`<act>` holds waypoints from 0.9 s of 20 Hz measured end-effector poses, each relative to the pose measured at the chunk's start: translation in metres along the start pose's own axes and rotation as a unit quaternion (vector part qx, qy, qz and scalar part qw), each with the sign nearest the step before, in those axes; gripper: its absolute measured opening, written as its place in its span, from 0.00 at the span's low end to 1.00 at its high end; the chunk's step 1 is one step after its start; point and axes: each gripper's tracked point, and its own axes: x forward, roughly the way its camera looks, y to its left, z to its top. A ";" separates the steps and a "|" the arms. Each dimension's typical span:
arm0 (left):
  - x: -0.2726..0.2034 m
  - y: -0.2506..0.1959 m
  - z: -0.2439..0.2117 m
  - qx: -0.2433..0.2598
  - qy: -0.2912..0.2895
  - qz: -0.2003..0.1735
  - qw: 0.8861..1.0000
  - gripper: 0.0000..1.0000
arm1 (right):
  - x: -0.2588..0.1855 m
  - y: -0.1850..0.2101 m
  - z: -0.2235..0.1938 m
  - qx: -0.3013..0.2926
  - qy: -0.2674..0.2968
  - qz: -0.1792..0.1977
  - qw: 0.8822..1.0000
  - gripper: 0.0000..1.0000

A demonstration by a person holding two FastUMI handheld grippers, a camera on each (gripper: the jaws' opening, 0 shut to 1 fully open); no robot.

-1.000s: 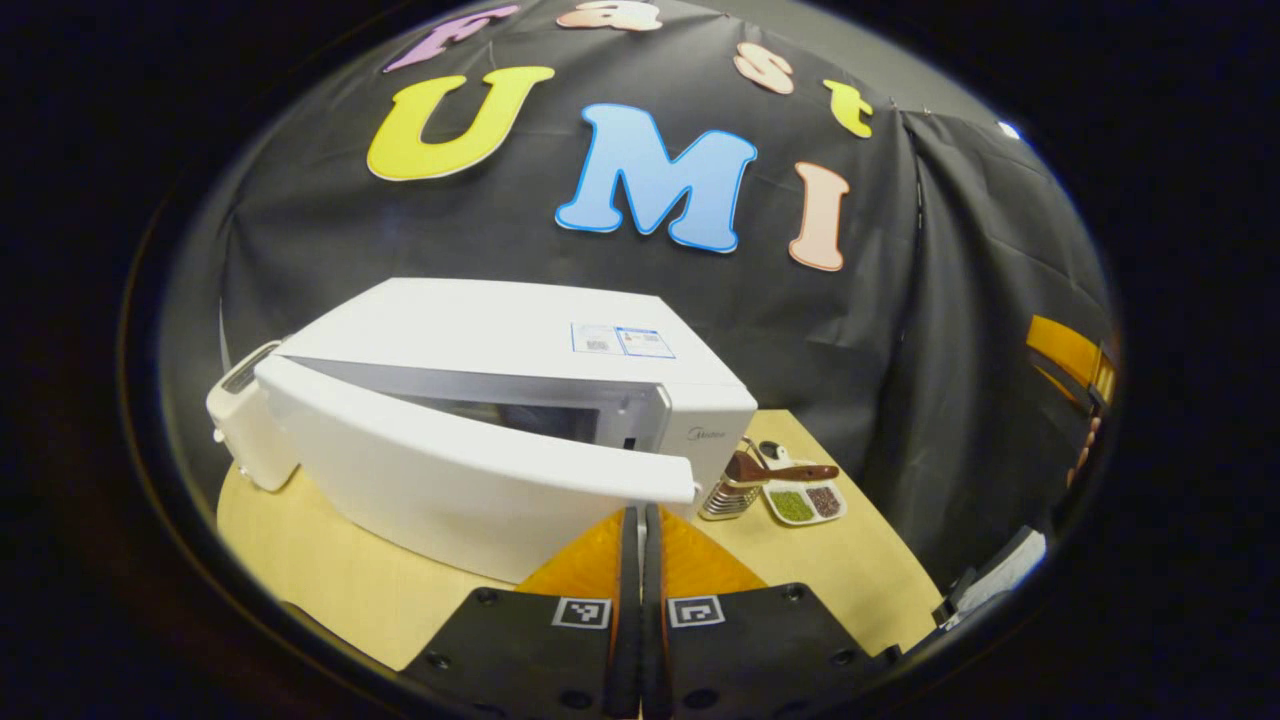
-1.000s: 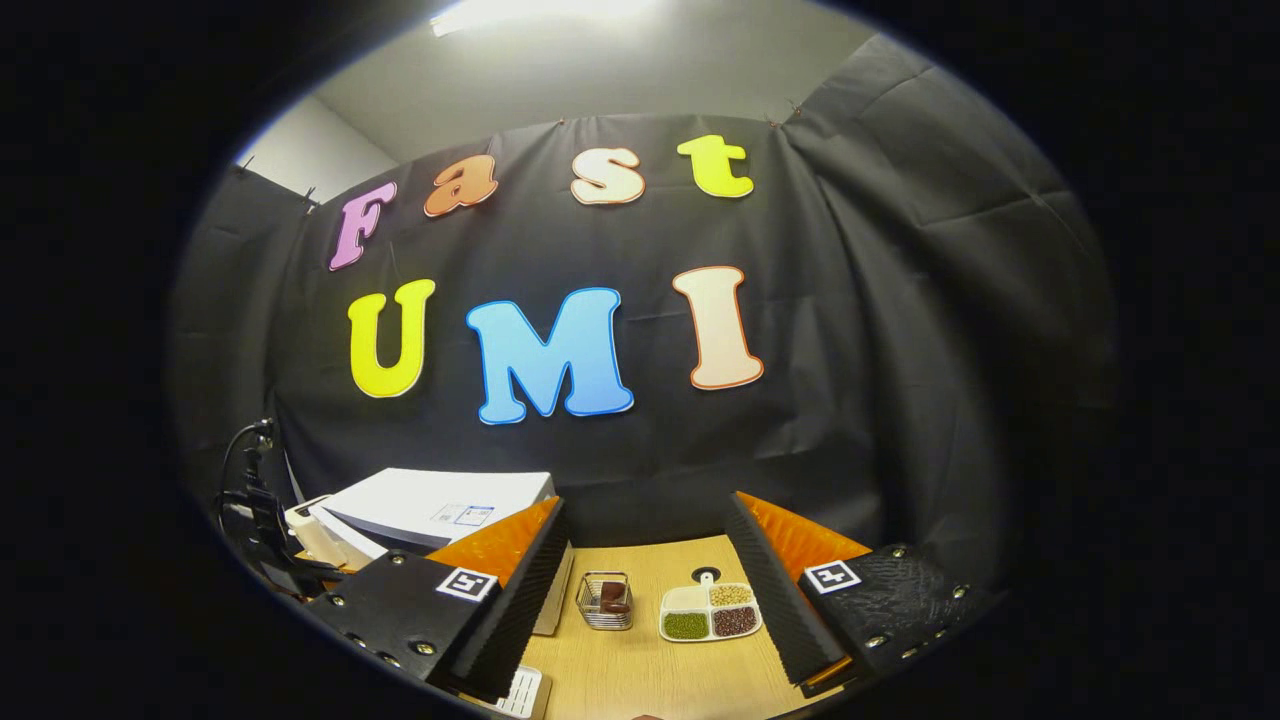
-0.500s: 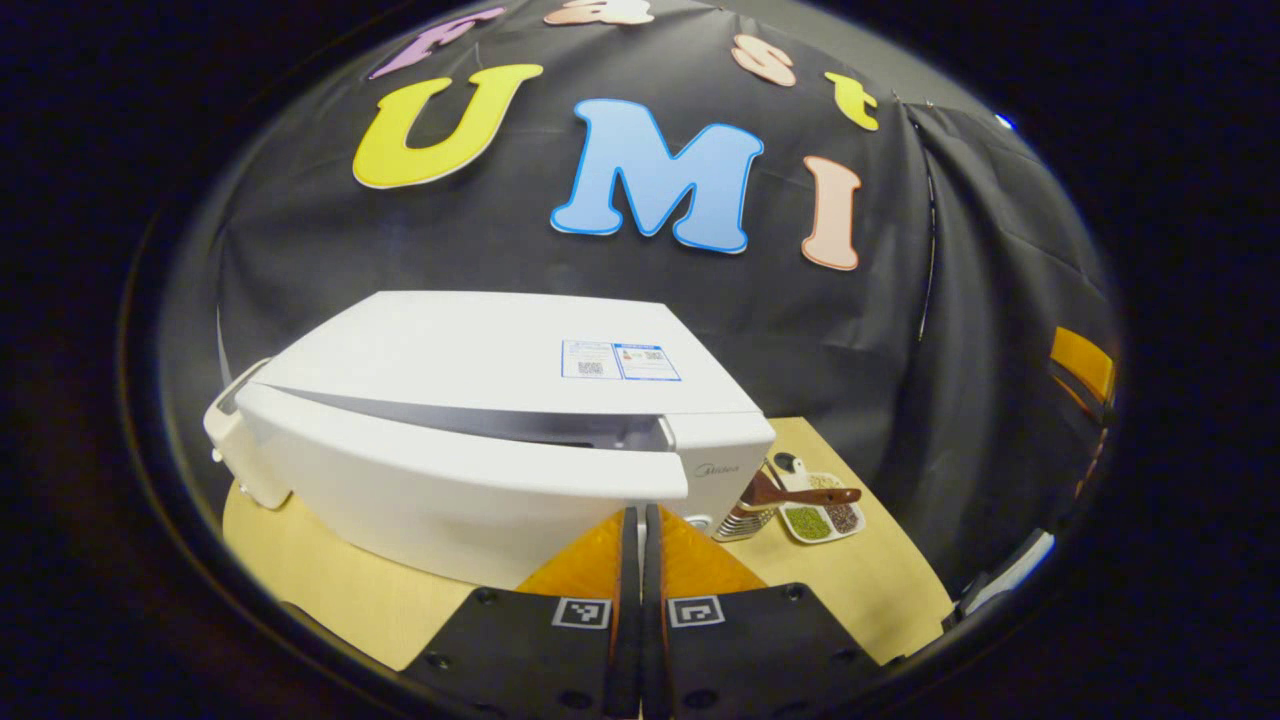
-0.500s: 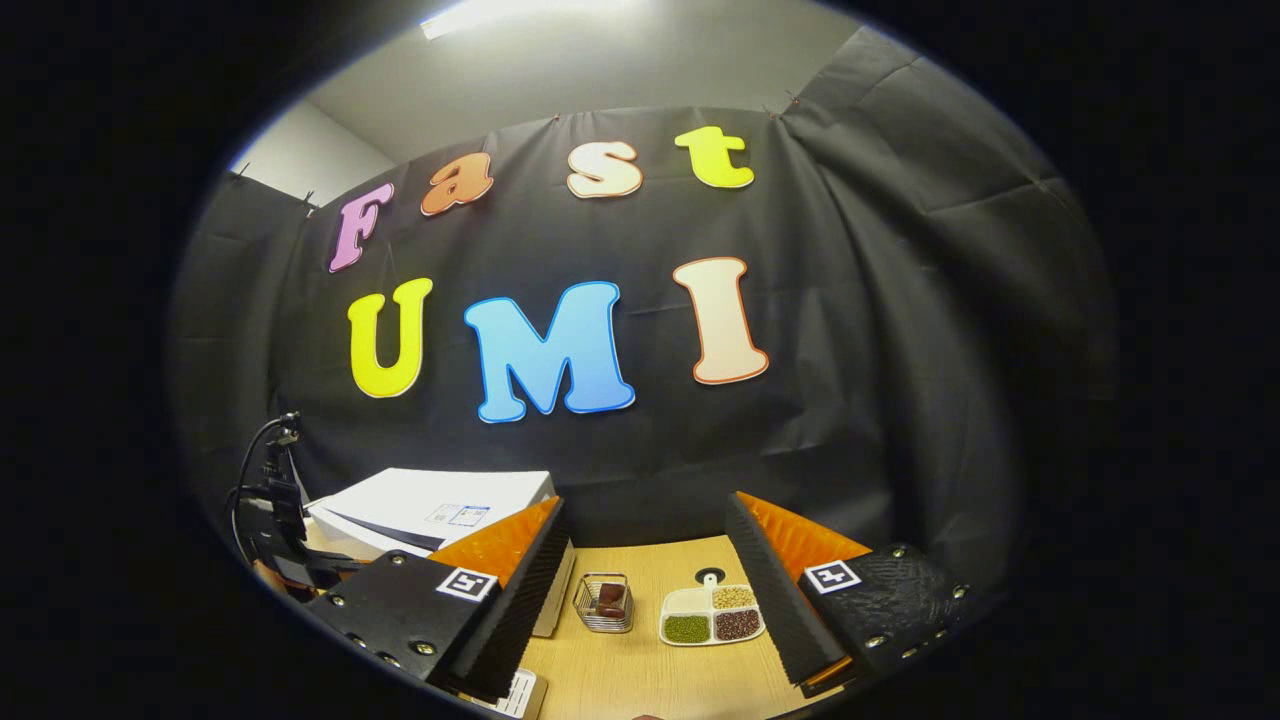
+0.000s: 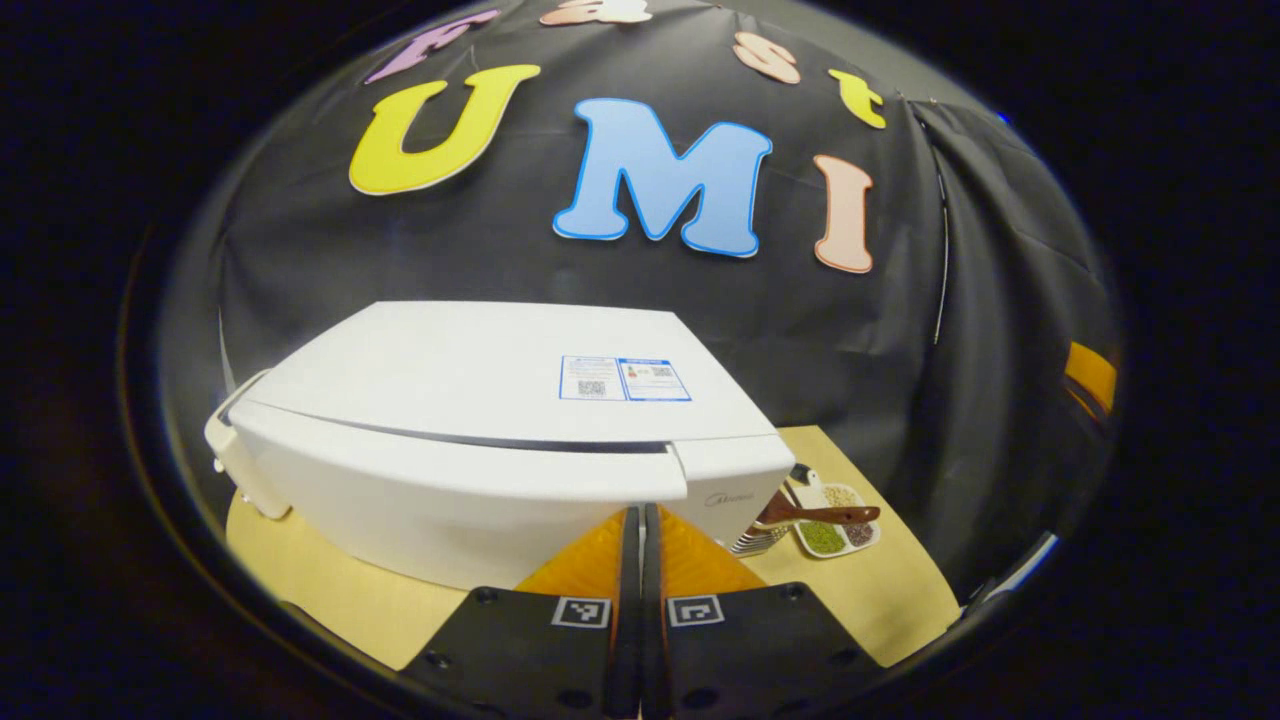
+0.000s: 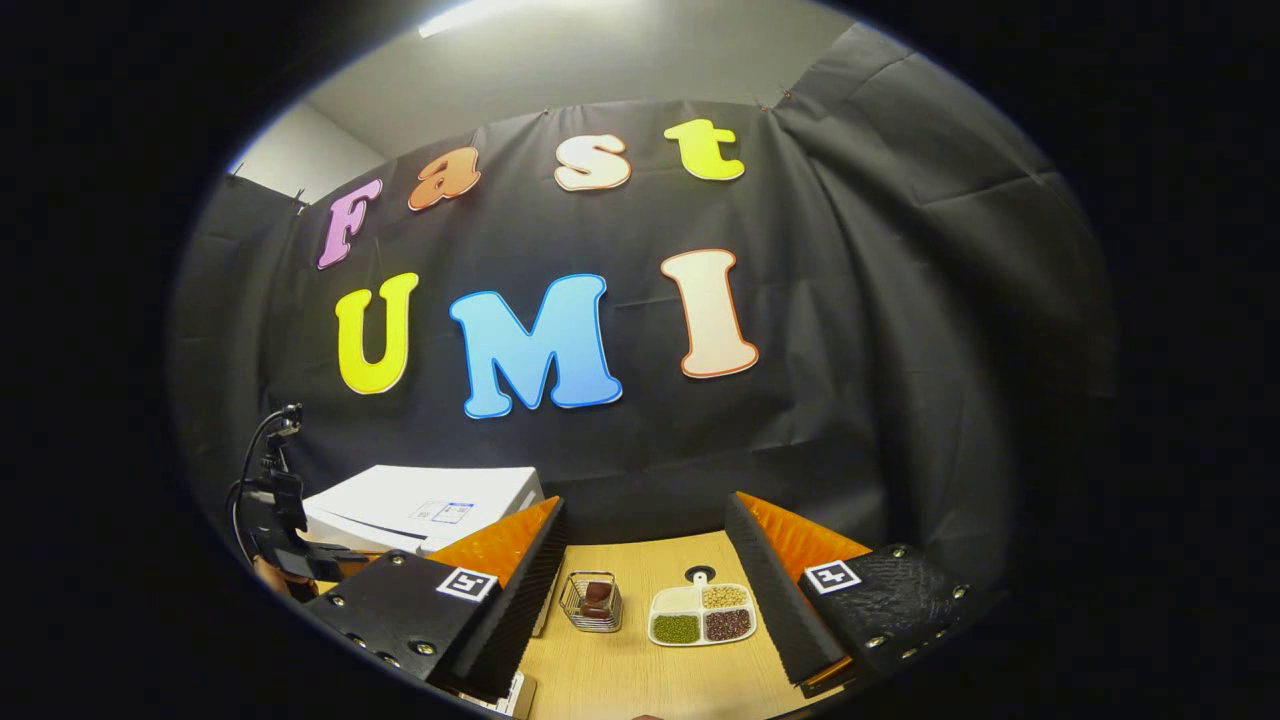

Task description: Open the microwave oven with the left hand, put the food in, and close the microwave oven.

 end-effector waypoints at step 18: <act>-0.002 0.010 0.021 0.002 -0.024 0.009 1.000 0.05 | -0.012 0.023 0.004 -0.029 0.009 0.019 0.999 0.96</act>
